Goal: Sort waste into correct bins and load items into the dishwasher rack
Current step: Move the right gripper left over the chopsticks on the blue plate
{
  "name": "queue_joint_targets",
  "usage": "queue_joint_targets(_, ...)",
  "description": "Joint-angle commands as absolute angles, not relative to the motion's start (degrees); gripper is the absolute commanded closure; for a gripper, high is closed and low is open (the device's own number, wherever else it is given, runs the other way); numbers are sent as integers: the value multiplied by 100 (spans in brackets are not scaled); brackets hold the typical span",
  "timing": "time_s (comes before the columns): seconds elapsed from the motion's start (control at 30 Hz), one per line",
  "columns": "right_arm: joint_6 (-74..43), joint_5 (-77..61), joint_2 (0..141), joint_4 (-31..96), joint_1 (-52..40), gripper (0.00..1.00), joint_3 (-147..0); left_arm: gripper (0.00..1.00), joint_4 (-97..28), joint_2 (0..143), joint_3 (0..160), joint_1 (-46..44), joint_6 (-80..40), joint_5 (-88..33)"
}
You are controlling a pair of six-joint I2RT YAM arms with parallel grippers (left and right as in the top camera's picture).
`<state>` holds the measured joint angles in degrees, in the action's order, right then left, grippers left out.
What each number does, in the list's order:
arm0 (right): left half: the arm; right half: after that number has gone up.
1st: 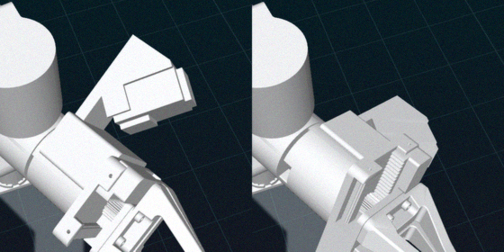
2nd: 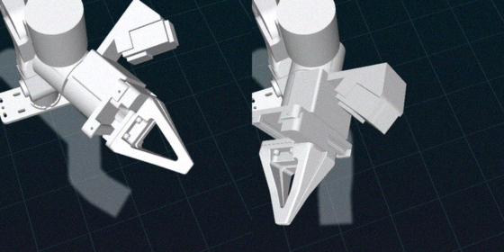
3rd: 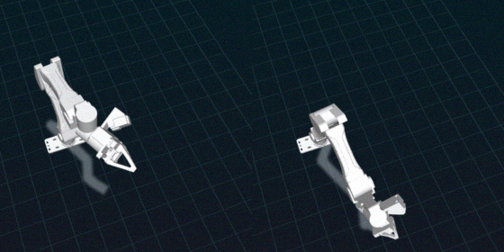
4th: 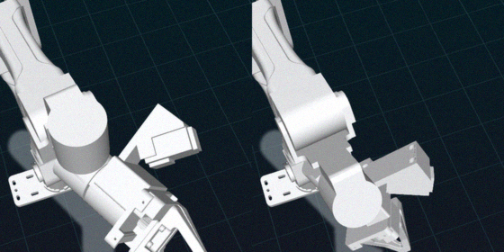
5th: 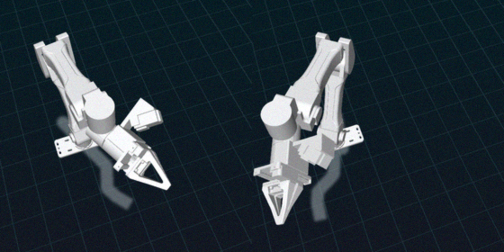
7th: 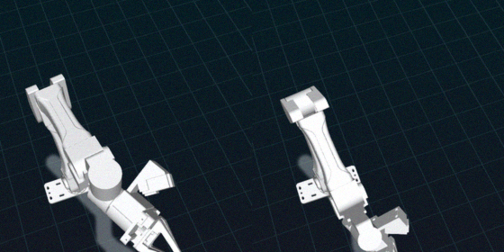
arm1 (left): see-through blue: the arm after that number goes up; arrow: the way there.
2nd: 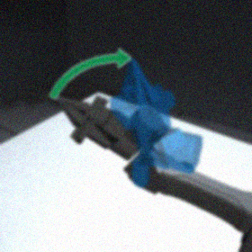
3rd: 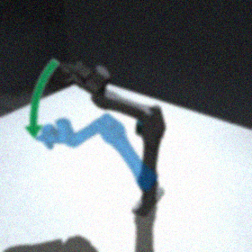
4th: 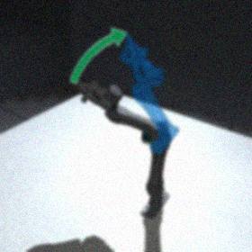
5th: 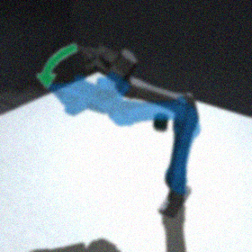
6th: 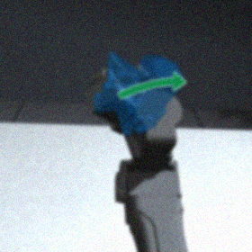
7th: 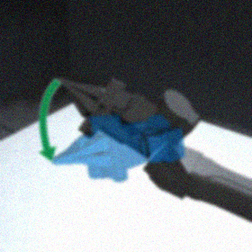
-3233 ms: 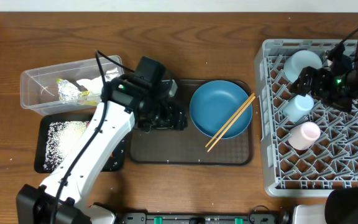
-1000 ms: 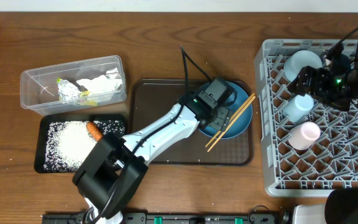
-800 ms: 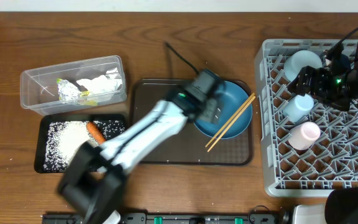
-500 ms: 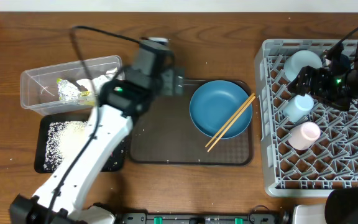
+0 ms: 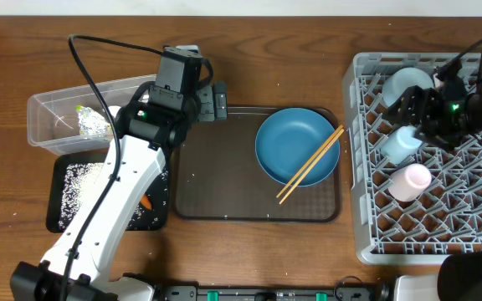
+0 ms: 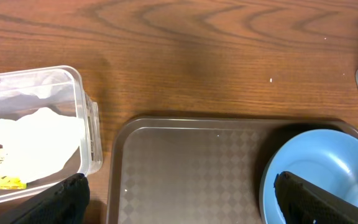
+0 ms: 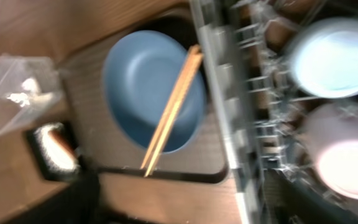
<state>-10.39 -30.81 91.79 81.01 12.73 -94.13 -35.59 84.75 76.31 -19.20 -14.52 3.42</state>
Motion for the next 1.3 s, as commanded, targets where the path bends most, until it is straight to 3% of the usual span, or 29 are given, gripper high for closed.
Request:
queue_joint_targets(0.0,-1610,-3817,9124,8025,733,67,-9524,2,-3562,8508,7658,-1905,-1396,414)
queue_joint_targets(0.07,-1885,-3564,9133,7909,263,99,-9524,2,-3559,8508,7658,-1905,-1396,414)
queue_joint_targets(0.37,-4794,-744,9142,7749,-1940,99,-9341,2,-3559,8508,7658,-1905,-1396,414)
queue_joint_targets(0.53,-5828,377,9146,7321,-2779,99,-8844,2,-3559,8508,7658,-1903,-1396,414)
queue_joint_targets(0.9,-6580,967,9157,6842,-2797,98,-7706,2,-3562,8508,7658,-1905,-1396,414)
queue_joint_targets(1.27,-6598,967,9174,5349,-2683,98,-6386,2,-3562,8508,7658,-1905,-1396,412)
